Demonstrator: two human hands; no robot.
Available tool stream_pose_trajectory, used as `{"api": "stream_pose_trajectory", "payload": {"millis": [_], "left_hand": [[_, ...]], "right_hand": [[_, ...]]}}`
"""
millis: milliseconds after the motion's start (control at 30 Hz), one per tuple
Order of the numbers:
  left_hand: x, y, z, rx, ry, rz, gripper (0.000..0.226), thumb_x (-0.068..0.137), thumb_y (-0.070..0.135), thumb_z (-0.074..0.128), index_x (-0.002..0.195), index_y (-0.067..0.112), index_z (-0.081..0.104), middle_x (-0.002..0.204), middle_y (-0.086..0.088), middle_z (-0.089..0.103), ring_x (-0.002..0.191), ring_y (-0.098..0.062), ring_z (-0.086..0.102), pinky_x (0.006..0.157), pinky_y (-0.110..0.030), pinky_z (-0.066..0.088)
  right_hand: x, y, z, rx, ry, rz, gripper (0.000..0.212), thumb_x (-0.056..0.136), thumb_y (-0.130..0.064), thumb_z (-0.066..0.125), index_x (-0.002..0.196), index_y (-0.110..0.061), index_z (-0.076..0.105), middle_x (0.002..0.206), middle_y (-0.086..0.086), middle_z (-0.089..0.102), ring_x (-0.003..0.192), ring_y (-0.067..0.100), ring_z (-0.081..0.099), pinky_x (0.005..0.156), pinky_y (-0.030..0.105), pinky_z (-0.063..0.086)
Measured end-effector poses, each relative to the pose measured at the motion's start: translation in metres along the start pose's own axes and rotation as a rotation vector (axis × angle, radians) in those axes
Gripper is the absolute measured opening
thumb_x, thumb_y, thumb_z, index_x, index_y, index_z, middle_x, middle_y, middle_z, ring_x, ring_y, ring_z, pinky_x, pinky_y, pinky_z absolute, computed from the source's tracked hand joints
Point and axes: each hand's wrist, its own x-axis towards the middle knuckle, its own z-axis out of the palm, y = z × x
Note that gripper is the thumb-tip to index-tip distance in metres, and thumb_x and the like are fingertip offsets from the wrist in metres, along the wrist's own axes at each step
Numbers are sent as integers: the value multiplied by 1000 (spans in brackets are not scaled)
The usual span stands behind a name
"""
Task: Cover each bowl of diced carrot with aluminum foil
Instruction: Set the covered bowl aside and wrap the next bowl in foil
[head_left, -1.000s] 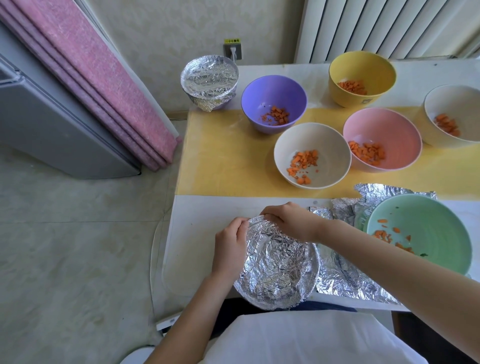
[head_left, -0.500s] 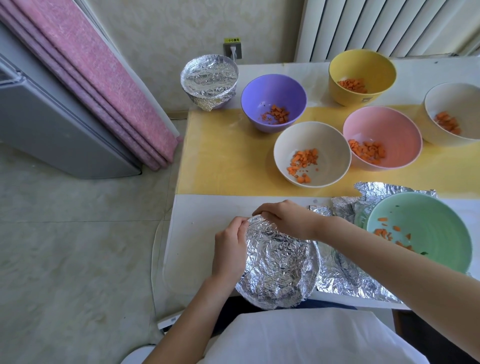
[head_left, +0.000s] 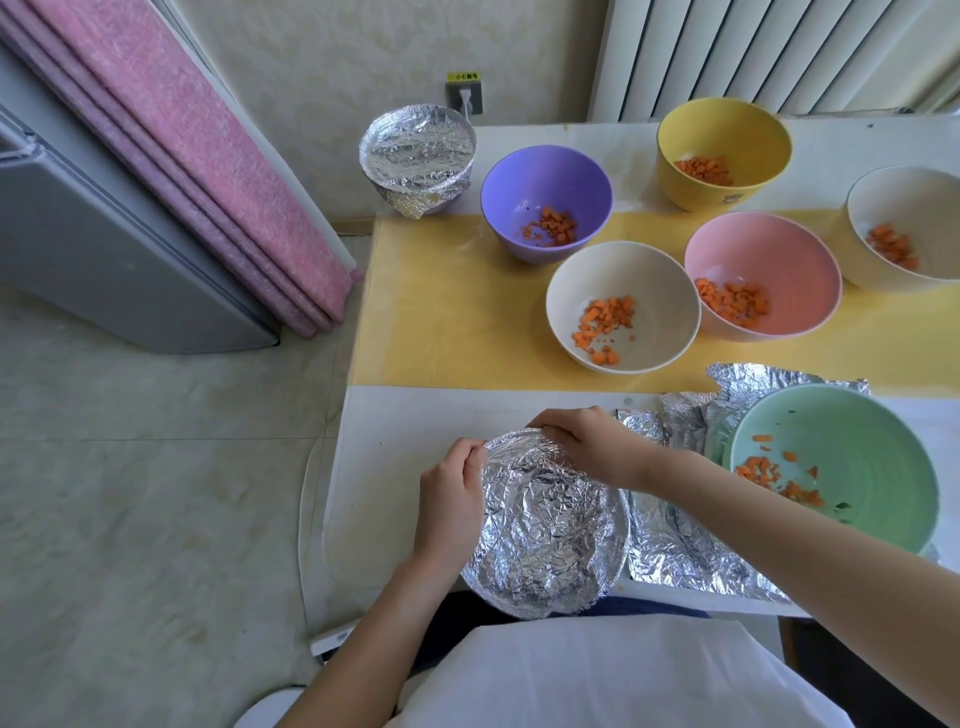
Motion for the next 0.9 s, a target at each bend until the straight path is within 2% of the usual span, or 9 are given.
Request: {"api": "stream_pose_trajectory", "payload": {"millis": [67,167,200,267,333,467,567,700,900], "left_hand": [[1,4,-2,-5,-48,4,20,98,19,44,91,13,62,56,5,45,51,-11,35,55,-29,30],[5,12,-5,-14,-126,50,22,98,24,45,107,18,64,76,5,63,65,-6,50,64,-24,40],[7,14,-5,-13,-142,69,22,98,23,46,109,19,64,75,6,62,64,-5,49,64,-23,39],[12,15,-7,11,-148,112,19,97,17,46,98,19,65,56,9,49,51,-6,38,56,-28,34],[16,14,-9,62,-139,139,19,97,14,47,90,14,64,49,9,40,46,-9,34,54,-30,28],[16,14,-9,98,-109,154,18,96,13,48,90,11,65,50,10,41,47,-10,36,54,-33,28],[12,15,-8,97,-117,158,18,96,14,48,91,11,65,50,11,40,49,-13,36,54,-32,29],[10,18,-9,100,-108,171,19,96,14,48,93,13,66,50,10,41,49,-13,37,53,-27,29],[8,16,-12,101,-62,156,19,97,14,47,97,13,66,50,12,42,45,-8,37,48,-19,27]], "right_hand": [[0,2,-1,-9,29,-15,27,99,-10,42,117,-8,62,90,3,66,74,16,55,70,25,37],[-1,1,-1,-28,24,-68,27,97,-6,43,117,-8,62,97,8,69,80,16,57,71,24,37],[-2,0,-1,-29,22,-91,28,97,-5,43,119,-8,61,101,7,69,84,16,58,74,23,38],[-1,-1,-2,-31,19,-123,30,97,-5,43,121,-10,60,109,5,68,95,18,61,82,24,42],[0,-4,-4,-38,5,-130,32,98,-6,42,124,-11,58,111,5,67,100,20,61,86,26,43],[-2,-8,-1,-35,1,-101,33,99,-12,37,127,-20,54,109,2,66,97,20,61,84,35,47],[-4,-6,9,-44,69,-75,32,96,-11,41,120,-26,57,106,1,69,96,23,63,80,43,49],[-3,-7,10,-51,90,-81,41,88,3,45,119,-20,60,106,5,70,96,26,64,81,40,49],[-3,-7,10,-8,113,-65,29,99,-13,39,122,-16,56,113,4,67,101,24,63,87,42,48]]}}
